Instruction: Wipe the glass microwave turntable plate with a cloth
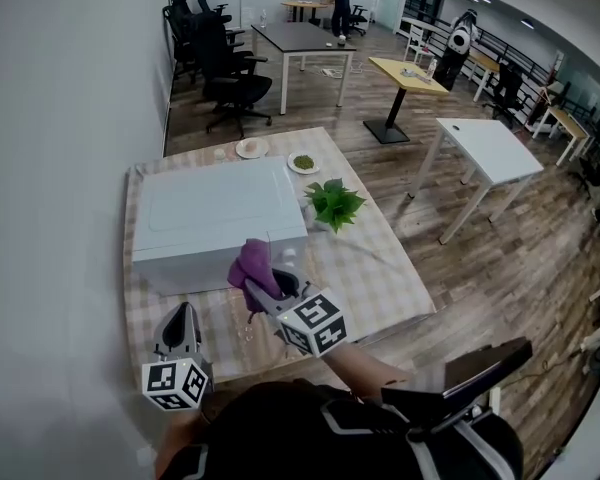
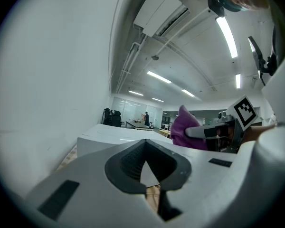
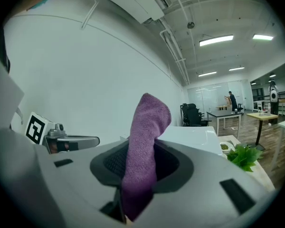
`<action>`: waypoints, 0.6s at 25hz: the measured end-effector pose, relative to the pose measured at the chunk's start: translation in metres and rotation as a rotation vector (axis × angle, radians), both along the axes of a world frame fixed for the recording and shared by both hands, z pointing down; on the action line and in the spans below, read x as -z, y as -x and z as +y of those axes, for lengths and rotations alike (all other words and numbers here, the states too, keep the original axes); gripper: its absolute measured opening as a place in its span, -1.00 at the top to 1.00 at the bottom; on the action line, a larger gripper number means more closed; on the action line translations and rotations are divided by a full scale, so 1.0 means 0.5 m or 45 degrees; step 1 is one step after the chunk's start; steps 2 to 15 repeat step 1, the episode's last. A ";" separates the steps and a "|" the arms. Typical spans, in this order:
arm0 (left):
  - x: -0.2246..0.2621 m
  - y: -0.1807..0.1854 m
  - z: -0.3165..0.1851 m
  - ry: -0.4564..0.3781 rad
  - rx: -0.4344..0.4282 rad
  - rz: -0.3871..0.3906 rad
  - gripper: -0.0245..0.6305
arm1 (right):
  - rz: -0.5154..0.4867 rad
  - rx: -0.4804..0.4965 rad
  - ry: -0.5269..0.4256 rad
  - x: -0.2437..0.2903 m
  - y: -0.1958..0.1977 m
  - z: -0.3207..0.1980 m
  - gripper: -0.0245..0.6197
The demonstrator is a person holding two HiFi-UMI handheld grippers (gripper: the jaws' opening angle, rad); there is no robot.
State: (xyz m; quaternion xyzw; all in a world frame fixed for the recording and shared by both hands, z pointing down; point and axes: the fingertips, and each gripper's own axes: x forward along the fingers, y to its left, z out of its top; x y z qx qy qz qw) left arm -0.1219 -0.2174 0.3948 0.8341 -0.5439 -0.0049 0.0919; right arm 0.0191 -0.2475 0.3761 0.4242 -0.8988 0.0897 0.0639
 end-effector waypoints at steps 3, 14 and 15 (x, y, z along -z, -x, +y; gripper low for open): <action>0.002 0.001 0.000 -0.002 0.003 0.003 0.90 | 0.004 0.002 -0.006 0.000 0.001 0.001 0.52; 0.002 0.001 0.000 -0.002 0.003 0.003 0.90 | 0.004 0.002 -0.006 0.000 0.001 0.001 0.52; 0.002 0.001 0.000 -0.002 0.003 0.003 0.90 | 0.004 0.002 -0.006 0.000 0.001 0.001 0.52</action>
